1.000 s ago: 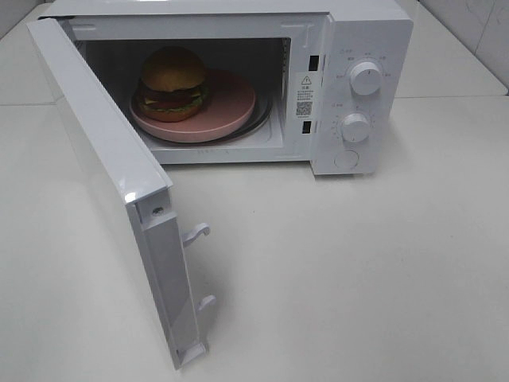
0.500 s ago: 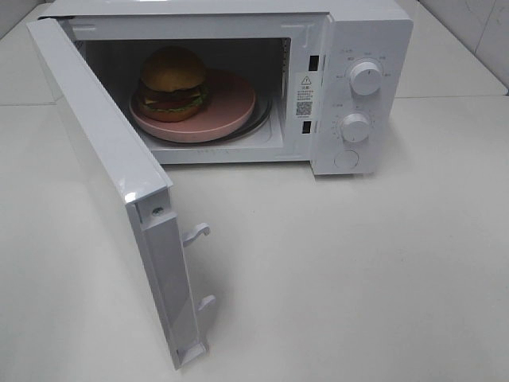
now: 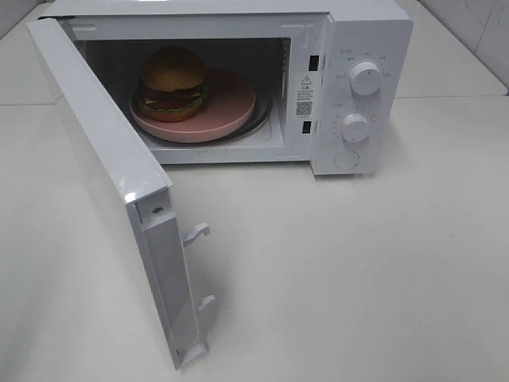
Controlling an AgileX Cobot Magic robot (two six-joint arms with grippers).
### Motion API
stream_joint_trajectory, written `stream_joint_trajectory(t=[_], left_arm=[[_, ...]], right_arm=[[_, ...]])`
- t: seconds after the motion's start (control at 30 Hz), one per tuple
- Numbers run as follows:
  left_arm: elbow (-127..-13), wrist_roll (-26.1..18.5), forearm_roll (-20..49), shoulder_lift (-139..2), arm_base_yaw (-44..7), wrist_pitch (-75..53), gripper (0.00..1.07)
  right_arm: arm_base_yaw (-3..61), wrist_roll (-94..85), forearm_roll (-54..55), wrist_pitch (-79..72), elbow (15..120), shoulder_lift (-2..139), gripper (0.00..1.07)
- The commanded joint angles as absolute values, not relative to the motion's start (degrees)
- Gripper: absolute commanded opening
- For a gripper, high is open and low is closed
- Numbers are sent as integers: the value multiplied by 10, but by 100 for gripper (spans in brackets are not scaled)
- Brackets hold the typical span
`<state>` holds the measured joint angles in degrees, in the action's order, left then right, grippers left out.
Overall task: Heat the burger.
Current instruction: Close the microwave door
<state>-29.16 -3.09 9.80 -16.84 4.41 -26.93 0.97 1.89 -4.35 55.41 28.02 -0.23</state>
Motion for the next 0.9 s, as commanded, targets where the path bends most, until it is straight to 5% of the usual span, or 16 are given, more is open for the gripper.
stream_joint_trajectory(t=[0.03,0.07,0.1,0.17,0.33,0.67,0.9], left_arm=[[-285,-40,110,-194,41,-235,33],[-285,-48,109,-211,41,-230,25],[-282,-76,109,-237,41,-211,5],[-277,-102,109,-260,41,-187,0],[-241,-138,124,-307,41,-80,0],[-142,-129,157,-380,41,99,0],[-128,-29,84,-466,41,172,0]], right_arm=[[6,21,-42,552,280,-19,76],[6,21,-42,552,280,-19,76],[6,21,-42,552,280,-19,76],[6,21,-42,552,280,-19,76],[6,21,-42,552,280,-19,76],[6,21,-42,552,280,-19,76],[6,21,-42,552,280,-19,76]])
